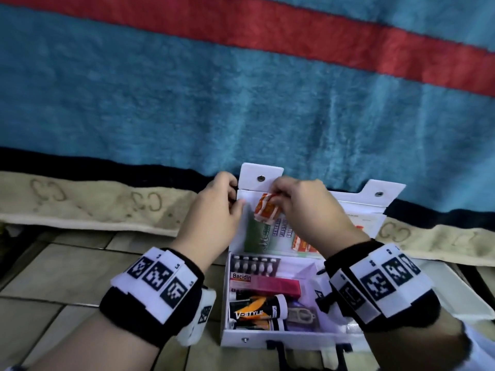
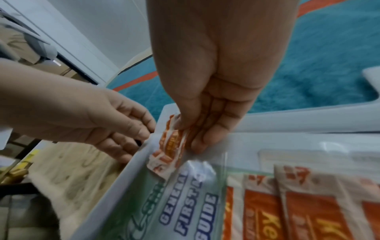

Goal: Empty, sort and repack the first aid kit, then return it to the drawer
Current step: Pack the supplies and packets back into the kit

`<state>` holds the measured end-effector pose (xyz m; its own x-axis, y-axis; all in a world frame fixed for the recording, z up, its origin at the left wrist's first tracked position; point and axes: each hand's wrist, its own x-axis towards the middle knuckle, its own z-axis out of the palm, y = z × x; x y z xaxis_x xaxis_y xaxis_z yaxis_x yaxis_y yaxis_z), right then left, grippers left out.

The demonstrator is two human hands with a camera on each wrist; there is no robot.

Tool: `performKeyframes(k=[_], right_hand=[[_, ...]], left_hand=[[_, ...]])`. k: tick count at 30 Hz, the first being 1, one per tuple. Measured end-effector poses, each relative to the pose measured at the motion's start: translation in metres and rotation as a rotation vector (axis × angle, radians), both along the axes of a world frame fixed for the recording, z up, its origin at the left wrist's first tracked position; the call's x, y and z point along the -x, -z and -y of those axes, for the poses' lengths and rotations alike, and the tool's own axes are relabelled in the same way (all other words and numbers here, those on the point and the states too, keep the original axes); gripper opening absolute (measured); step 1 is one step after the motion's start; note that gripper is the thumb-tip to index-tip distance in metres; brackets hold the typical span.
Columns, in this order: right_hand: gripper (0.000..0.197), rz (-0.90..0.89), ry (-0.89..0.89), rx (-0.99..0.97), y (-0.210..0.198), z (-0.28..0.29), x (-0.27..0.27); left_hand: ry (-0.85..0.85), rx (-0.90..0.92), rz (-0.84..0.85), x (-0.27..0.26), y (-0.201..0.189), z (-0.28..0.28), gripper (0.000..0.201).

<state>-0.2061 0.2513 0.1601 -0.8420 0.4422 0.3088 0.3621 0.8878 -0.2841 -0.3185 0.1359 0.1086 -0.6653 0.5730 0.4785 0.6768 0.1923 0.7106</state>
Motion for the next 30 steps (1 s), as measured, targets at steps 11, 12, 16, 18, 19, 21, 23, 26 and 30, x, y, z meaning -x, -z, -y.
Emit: performKeyframes(k=[11, 12, 16, 18, 19, 21, 23, 26, 30], right_hand=[[0.022, 0.224, -0.050, -0.138, 0.008, 0.017, 0.009], [0.021, 0.248, -0.060, -0.166, 0.008, 0.019, 0.010], [0.020, 0.196, -0.034, -0.077, 0.010, 0.025, 0.009], [0.027, 0.147, -0.016, -0.072, 0.013, 0.026, 0.008], [0.026, 0.127, -0.005, -0.089, 0.014, 0.026, 0.009], [0.024, 0.107, 0.006, -0.119, 0.018, 0.026, 0.010], [0.027, 0.130, -0.007, -0.149, 0.020, 0.026, 0.012], [0.028, 0.124, -0.027, -0.137, 0.020, 0.029, 0.009], [0.033, 0.045, -0.019, -0.088, 0.018, 0.030, 0.008]], left_hand=[[-0.016, 0.037, -0.027, 0.009, -0.005, -0.003, 0.017], [-0.025, 0.033, -0.028, 0.008, -0.006, -0.003, 0.020], [-0.024, 0.009, -0.023, 0.006, -0.006, -0.002, 0.009], [-0.022, 0.007, -0.023, 0.006, -0.005, -0.001, 0.004], [-0.021, 0.005, -0.023, 0.006, -0.005, -0.001, 0.003], [-0.018, 0.007, -0.024, 0.006, -0.005, -0.001, 0.003], [-0.016, 0.019, -0.029, 0.006, -0.005, -0.001, 0.006], [-0.023, 0.025, -0.029, 0.007, -0.005, -0.001, 0.017], [-0.011, 0.023, -0.020, 0.007, -0.005, -0.001, 0.004]])
